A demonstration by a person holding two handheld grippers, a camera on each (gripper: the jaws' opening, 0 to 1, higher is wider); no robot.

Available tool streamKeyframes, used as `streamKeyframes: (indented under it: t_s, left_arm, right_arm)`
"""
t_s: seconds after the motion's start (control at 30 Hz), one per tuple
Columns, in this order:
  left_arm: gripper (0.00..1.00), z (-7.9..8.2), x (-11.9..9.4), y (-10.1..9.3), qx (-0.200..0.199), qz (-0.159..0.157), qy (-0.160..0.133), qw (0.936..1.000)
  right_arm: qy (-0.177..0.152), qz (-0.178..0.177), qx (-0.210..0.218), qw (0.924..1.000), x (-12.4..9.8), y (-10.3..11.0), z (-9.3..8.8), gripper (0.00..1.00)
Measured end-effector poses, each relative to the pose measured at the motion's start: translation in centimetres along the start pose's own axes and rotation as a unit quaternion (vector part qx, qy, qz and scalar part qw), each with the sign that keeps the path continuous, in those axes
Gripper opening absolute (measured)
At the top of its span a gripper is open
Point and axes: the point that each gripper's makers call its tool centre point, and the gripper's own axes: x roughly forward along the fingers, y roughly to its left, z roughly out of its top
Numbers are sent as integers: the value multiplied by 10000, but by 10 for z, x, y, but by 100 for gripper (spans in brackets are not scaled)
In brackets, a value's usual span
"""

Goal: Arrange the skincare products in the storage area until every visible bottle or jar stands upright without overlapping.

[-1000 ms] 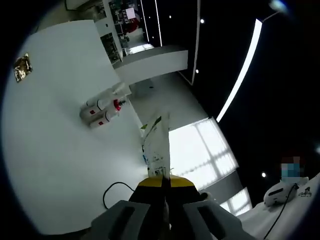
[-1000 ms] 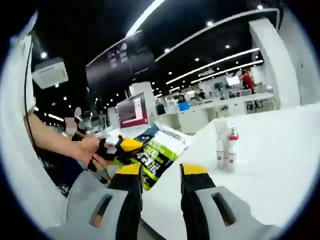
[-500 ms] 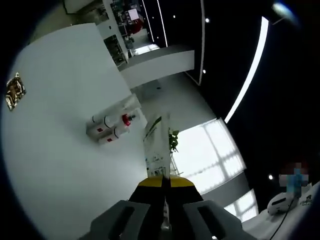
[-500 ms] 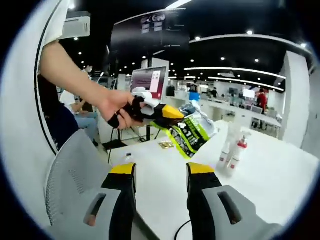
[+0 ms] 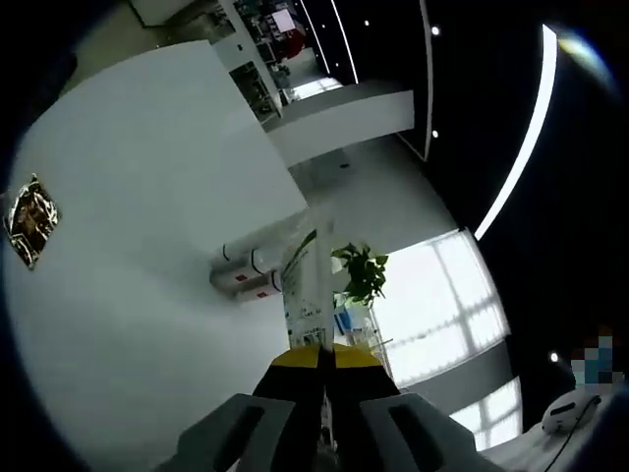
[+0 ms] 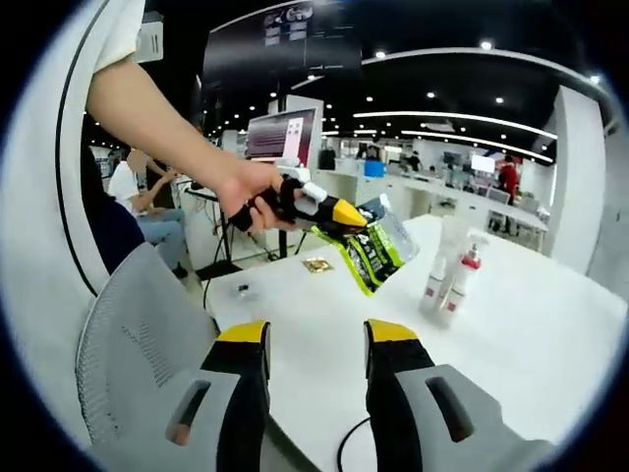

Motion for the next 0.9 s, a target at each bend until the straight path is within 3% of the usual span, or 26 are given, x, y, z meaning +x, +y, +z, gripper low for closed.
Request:
streamKeyframes:
  t_s: [0.43,0.73,0.9]
  left_arm:
    - [0,37,25,35,-208,251,68,9994]
    - [1,51,39,67,-245,619,108,9977]
    - [1,59,50,76,-246,665,117,9974]
  right_arm:
    - [94,-231,138,9996,1,-12,-4,37]
    - [200,-252,123,9994,3,-13,-9,37]
    - [235,-273,158,9992,3,-15,-11,37]
